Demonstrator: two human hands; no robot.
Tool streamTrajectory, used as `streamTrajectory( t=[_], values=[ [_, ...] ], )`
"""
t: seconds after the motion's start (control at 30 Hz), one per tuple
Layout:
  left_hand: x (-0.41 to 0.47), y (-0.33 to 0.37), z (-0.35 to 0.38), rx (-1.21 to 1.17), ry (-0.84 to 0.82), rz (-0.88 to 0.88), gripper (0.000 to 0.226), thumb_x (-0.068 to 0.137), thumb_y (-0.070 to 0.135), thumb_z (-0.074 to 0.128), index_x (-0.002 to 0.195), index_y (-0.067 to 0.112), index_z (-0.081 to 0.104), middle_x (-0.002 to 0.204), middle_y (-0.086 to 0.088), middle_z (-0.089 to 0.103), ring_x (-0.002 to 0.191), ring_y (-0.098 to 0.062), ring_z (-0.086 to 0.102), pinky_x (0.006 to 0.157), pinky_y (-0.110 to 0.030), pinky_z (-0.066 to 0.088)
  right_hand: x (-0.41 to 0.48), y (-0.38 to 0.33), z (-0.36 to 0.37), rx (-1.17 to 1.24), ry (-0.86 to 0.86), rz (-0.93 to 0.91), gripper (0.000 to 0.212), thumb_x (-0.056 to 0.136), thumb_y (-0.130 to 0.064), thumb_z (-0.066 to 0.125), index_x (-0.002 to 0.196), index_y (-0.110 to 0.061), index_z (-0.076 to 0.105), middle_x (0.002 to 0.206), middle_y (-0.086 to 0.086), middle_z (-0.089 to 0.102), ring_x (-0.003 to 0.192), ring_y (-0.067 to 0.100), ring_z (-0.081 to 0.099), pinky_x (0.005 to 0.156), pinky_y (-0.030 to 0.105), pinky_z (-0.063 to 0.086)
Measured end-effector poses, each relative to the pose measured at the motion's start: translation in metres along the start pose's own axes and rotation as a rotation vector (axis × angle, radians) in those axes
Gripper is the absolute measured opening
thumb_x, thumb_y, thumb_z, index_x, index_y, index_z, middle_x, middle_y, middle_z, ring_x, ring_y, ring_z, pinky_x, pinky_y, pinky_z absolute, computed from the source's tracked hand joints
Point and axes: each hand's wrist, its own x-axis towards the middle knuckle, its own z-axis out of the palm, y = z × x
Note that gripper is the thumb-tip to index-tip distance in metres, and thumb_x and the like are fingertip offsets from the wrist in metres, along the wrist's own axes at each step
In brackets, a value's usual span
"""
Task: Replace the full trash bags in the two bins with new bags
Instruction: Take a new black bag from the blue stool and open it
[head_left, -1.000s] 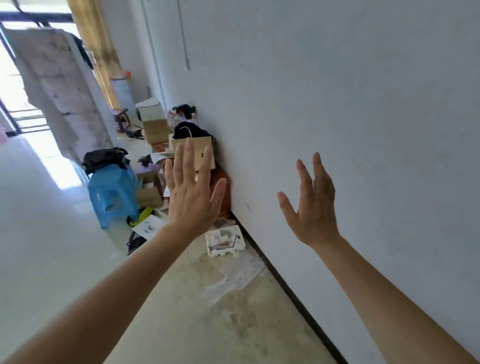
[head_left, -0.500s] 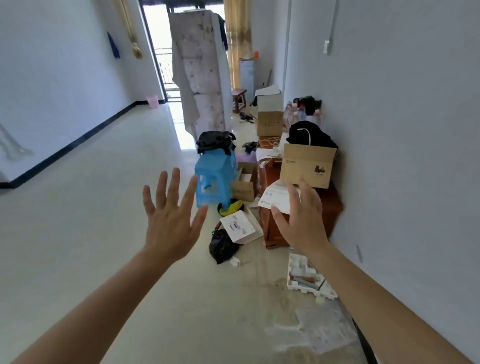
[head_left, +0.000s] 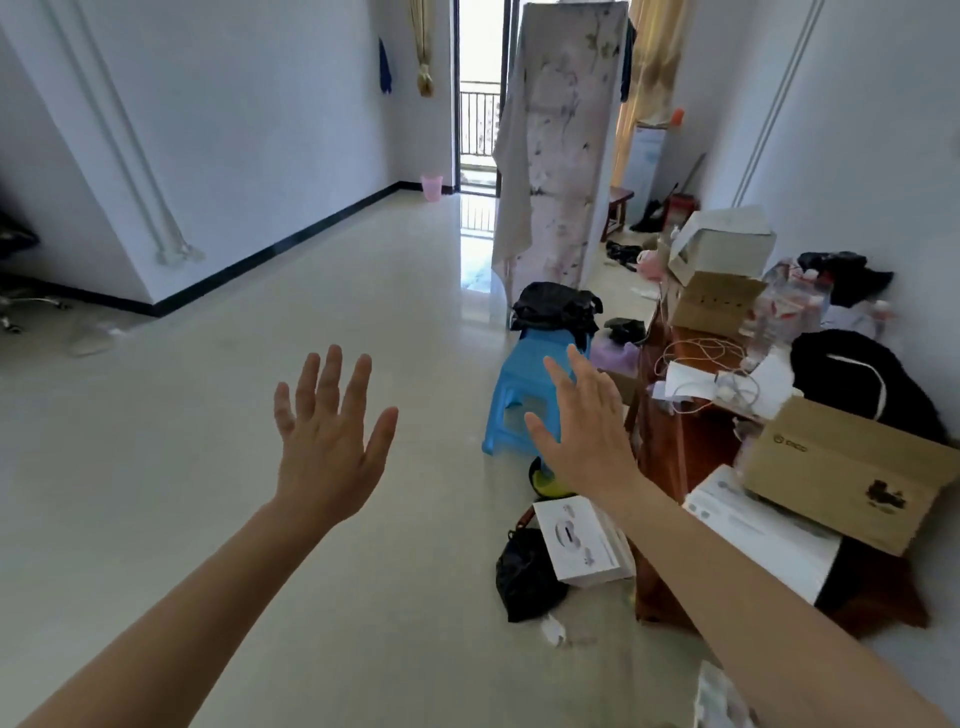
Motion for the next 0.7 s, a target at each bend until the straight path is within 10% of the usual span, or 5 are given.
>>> streamTrajectory(
  t=[0.7],
  values=[
    [0.536, -0.057, 0.326, 0.06, -0.269, 0.264, 0.064, 0.098, 0.057, 0.017, 0.153, 0.027, 0.031, 0.162, -0.011, 0.022, 0.148, -0.033, 0.021, 0.114, -0.062, 0.016, 0.496, 0.178, 0.236, -0.134, -0.098, 0.21, 0.069, 0.096, -0.043, 0.054, 0.155, -0.018, 0.027, 0.165, 0.015, 0.012, 0.152, 0.033, 0.011, 0.122, 0.052, 0.01]
  ],
)
